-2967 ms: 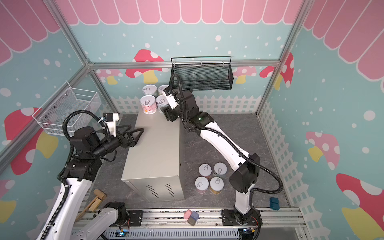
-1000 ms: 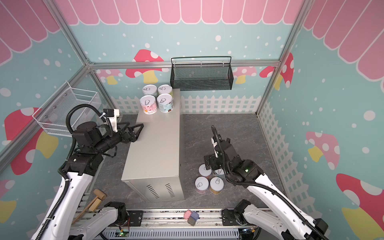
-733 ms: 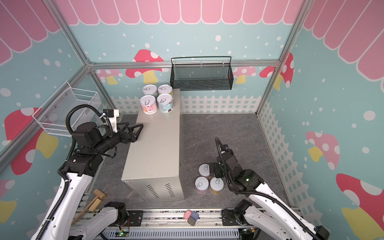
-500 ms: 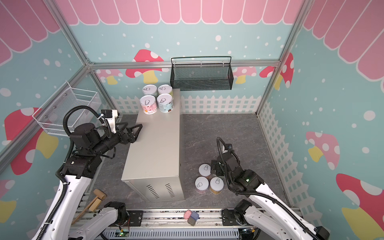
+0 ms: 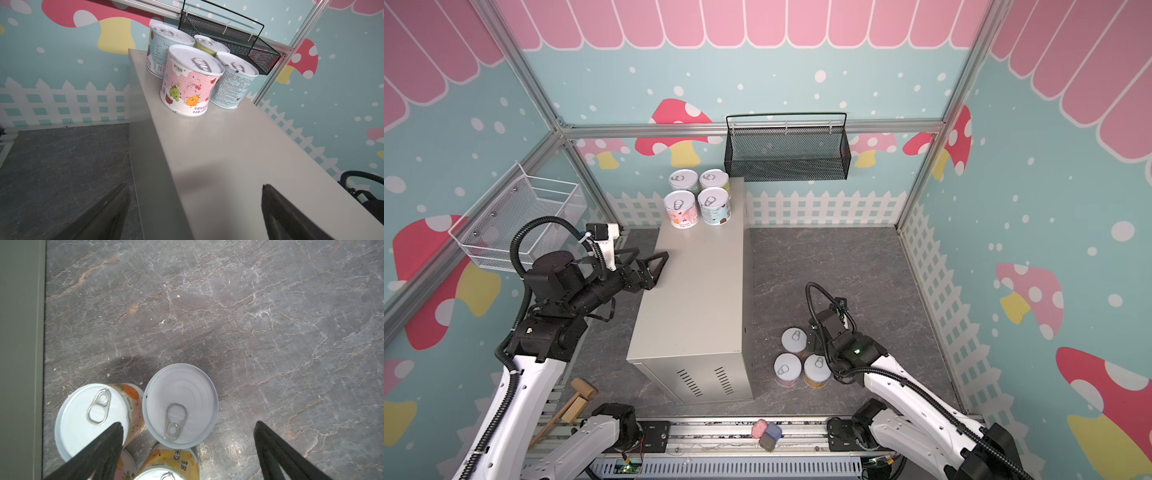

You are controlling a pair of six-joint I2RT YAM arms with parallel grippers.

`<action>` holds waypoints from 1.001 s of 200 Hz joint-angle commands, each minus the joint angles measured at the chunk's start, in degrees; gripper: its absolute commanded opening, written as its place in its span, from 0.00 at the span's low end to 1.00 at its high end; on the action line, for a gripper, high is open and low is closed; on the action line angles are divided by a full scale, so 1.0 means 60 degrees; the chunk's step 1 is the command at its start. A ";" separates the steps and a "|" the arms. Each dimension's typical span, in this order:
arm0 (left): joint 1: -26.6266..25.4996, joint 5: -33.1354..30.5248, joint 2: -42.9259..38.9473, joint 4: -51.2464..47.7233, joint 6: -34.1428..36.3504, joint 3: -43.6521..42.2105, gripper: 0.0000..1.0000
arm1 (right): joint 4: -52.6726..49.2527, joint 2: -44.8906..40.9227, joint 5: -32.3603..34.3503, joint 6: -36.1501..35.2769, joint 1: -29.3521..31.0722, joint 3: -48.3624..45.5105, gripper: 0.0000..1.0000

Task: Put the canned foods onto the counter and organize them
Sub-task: 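Lower the right gripper onto a light-blue can in the floor cluster and grasp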

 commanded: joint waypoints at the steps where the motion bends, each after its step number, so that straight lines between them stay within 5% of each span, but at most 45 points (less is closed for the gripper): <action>1: -0.0049 -0.0023 -0.0184 0.0091 0.0176 -0.0131 0.99 | 0.0688 0.0077 -0.0286 0.0122 -0.0187 -0.0327 0.99; 76: -0.0046 -0.0020 -0.0242 0.0097 0.0191 -0.0191 0.99 | 0.1854 0.1055 -0.0425 -0.0194 -0.0329 -0.0745 0.98; 130: -0.0052 -0.0003 -0.0256 0.0107 0.0191 -0.0212 0.99 | 0.2279 0.1343 -0.0369 -0.0116 -0.0504 -0.1095 0.82; 200: -0.0057 -0.0010 -0.0315 0.0123 0.0205 -0.0266 0.99 | 0.2809 0.2120 -0.0495 -0.0440 -0.0601 -0.0927 0.75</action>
